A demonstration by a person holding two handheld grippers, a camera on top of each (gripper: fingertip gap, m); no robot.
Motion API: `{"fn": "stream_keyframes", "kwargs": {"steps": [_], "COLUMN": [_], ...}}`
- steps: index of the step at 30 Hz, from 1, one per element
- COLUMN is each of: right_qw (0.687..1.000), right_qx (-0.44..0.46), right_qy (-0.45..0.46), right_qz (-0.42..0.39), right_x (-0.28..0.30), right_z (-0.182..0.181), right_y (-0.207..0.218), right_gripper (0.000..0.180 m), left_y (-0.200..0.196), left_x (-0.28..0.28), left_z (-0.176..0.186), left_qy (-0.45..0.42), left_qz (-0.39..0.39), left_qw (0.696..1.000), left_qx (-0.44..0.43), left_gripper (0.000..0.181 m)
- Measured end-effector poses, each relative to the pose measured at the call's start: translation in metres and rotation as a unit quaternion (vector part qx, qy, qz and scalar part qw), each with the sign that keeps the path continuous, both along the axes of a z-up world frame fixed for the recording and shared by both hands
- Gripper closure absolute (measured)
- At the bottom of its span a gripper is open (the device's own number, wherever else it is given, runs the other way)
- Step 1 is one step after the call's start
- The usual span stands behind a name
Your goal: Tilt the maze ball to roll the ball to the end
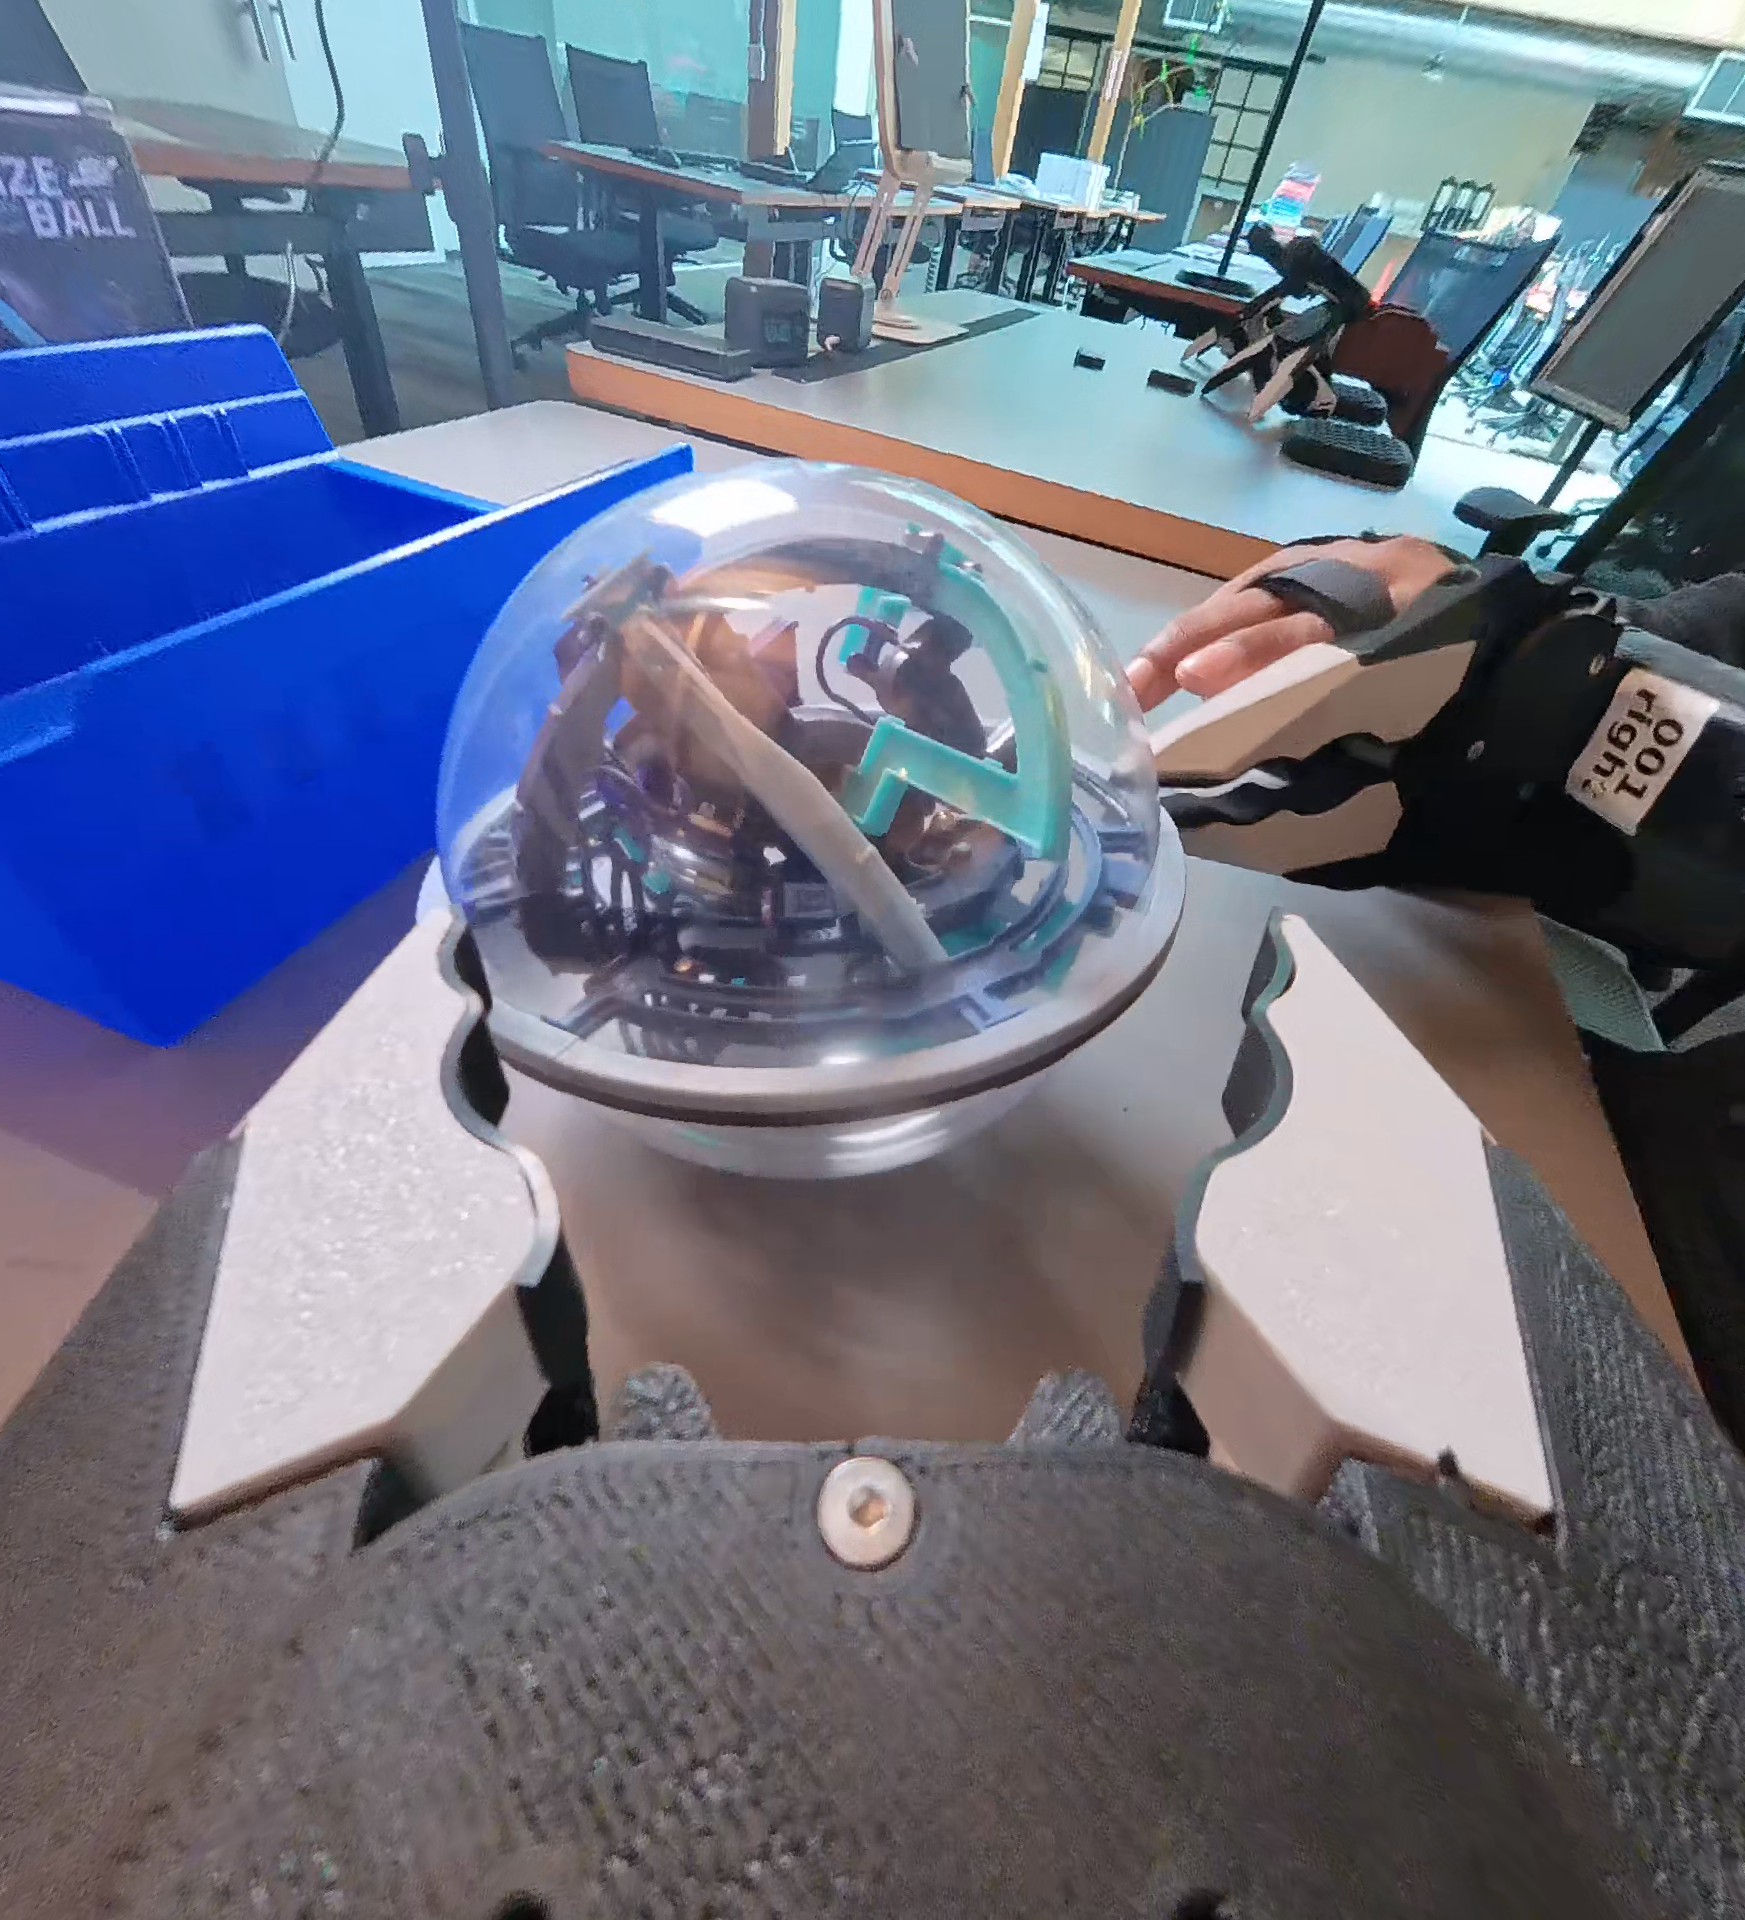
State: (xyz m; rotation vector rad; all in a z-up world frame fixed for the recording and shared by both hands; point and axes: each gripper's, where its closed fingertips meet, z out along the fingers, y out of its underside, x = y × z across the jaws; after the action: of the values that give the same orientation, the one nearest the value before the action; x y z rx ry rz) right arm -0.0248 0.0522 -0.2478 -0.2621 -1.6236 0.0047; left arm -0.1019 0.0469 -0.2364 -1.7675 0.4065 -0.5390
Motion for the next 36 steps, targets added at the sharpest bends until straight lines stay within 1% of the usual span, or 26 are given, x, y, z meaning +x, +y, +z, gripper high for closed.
{"fn": "stream_keyframes", "kwargs": {"steps": [5, 7, 8, 10, 11, 12, 13, 14, 15, 16, 18, 21, 24, 30, 36], "right_qw": [1.000, 0.999, 0.997, 0.985, 0.975, 0.964, 0.956, 0.954, 0.955, 0.960, 0.972, 0.984, 0.992, 0.996, 0.997], "right_qx": [-0.003, -0.029, -0.060, -0.144, -0.195, -0.242, -0.274, -0.288, -0.286, -0.274, -0.228, -0.172, -0.116, -0.083, -0.065], "right_qy": [0.008, 0.006, 0.000, -0.022, -0.034, -0.046, -0.052, -0.051, -0.047, -0.044, -0.047, -0.042, -0.039, -0.028, -0.030], "right_qz": [0.016, 0.030, 0.045, 0.088, 0.102, 0.102, 0.090, 0.073, 0.055, 0.037, 0.011, 0.012, 0.013, -0.002, -0.001], "right_x": [-0.001, 0.000, 0.002, 0.009, 0.012, 0.014, 0.016, 0.017, 0.017, 0.018, 0.018, 0.014, 0.009, 0.004, 0.004], "right_z": [-0.002, -0.001, 0.000, 0.005, 0.010, 0.015, 0.020, 0.024, 0.026, 0.024, 0.011, -0.004, -0.005, 0.000, 0.003], "right_y": [-0.010, -0.015, -0.019, -0.032, -0.034, -0.030, -0.020, -0.007, 0.007, 0.020, 0.039, 0.037, 0.027, 0.028, 0.027], "right_gripper": [0.174, 0.173, 0.169, 0.153, 0.142, 0.127, 0.115, 0.109, 0.107, 0.111, 0.130, 0.149, 0.156, 0.172, 0.173], "left_y": [0.005, 0.005, 0.004, 0.005, 0.005, 0.005, 0.005, 0.005, 0.006, 0.006, 0.005, 0.005, 0.006, 0.008, 0.007], "left_x": [0.000, 0.000, 0.001, 0.001, 0.001, 0.002, 0.002, 0.002, 0.002, 0.001, 0.001, 0.001, 0.001, -0.001, 0.000], "left_z": [-0.012, -0.013, -0.014, -0.013, -0.013, -0.013, -0.013, -0.013, -0.013, -0.013, -0.013, -0.013, -0.013, -0.017, -0.020], "left_qy": [0.030, 0.035, 0.034, 0.035, 0.036, 0.037, 0.037, 0.036, 0.034, 0.033, 0.032, 0.032, 0.030, 0.023, 0.019], "left_qz": [0.013, 0.013, 0.011, 0.012, 0.011, 0.010, 0.010, 0.010, 0.009, 0.008, 0.008, 0.009, 0.010, 0.014, 0.012], "left_qw": [0.999, 0.999, 0.999, 0.999, 0.999, 0.999, 0.999, 0.999, 0.999, 0.999, 0.999, 0.999, 0.999, 0.999, 0.999], "left_qx": [-0.015, -0.015, -0.018, -0.015, -0.013, -0.013, -0.013, -0.013, -0.012, -0.012, -0.013, -0.014, -0.016, -0.033, -0.040], "left_gripper": [0.041, 0.043, 0.043, 0.043, 0.043, 0.043, 0.043, 0.043, 0.043, 0.043, 0.043, 0.043, 0.043, 0.043, 0.043]}}
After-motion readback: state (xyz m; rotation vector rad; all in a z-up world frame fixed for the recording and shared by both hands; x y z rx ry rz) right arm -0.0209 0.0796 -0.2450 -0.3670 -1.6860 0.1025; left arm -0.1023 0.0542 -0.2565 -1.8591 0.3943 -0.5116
